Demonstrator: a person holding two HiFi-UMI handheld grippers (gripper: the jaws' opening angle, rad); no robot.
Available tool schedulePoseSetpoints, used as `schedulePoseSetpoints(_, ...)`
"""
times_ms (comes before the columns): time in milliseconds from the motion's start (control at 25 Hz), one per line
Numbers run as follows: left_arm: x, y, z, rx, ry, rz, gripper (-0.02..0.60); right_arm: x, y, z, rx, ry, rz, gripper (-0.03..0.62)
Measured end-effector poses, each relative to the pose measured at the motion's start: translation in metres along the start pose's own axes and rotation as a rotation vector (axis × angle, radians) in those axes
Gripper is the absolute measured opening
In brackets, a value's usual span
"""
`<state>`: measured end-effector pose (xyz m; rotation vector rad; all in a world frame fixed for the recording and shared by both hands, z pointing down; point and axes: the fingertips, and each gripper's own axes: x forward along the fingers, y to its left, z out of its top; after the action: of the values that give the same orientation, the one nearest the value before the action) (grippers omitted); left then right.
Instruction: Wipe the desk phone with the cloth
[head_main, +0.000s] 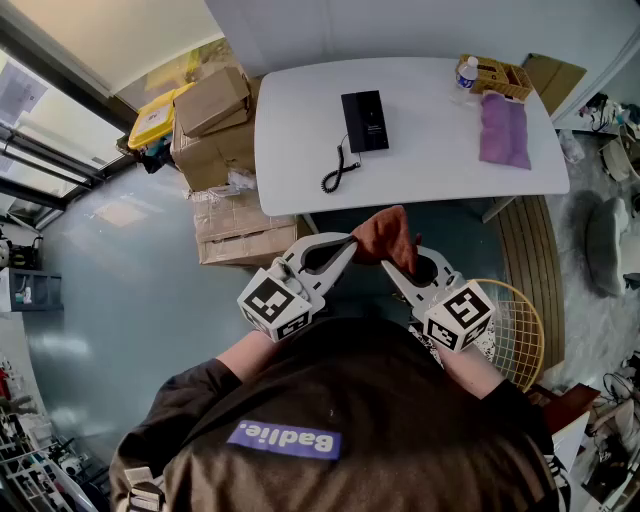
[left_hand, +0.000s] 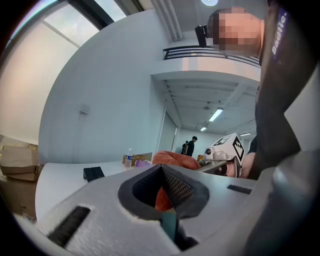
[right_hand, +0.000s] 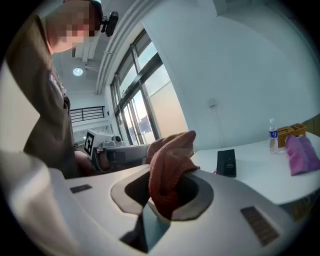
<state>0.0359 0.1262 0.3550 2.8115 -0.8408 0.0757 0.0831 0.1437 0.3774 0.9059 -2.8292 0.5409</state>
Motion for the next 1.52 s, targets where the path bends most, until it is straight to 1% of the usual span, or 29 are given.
schedulePoseSetpoints(240, 0.005, -0.001, -0.002, -0.004, 0.0, 0.015, 0.015, -0.002, -0.004, -0.003, 0.003, 0.004, 0.009, 0.094)
schedulePoseSetpoints(560, 0.01, -0.002, -0.009, -0.01, -0.001, 0.046, 0.015, -0.005, -0.013, -0.012, 0.012, 0.026, 0.041, 0.095)
schedulePoseSetpoints(760, 0.009, 0.01, -0.012, -0.012, -0.003, 0.058, 0.015, 0.001, -0.019, -0.014, 0.013, 0.04, 0.047, 0.095)
schedulePoseSetpoints(920, 0.01, 0.033, -0.006, -0.012, -0.018, 0.054, 0.015, 0.018, -0.028, -0.008, 0.013, 0.049, 0.031, 0.095)
schedulePoseSetpoints(1120, 0.016, 0.075, 0.005, -0.01, -0.025, 0.023, 0.015, 0.052, -0.046, 0.007, 0.007, 0.05, -0.01, 0.094)
schedulePoseSetpoints(1280, 0.023, 0.116, 0.02, 0.002, -0.034, -0.018, 0.015, 0.087, -0.061, 0.022, 0.0, 0.048, -0.041, 0.095)
schedulePoseSetpoints(1520, 0.027, 0.169, 0.033, 0.002, -0.035, -0.081, 0.015, 0.134, -0.074, 0.041, 0.012, 0.039, -0.094, 0.095)
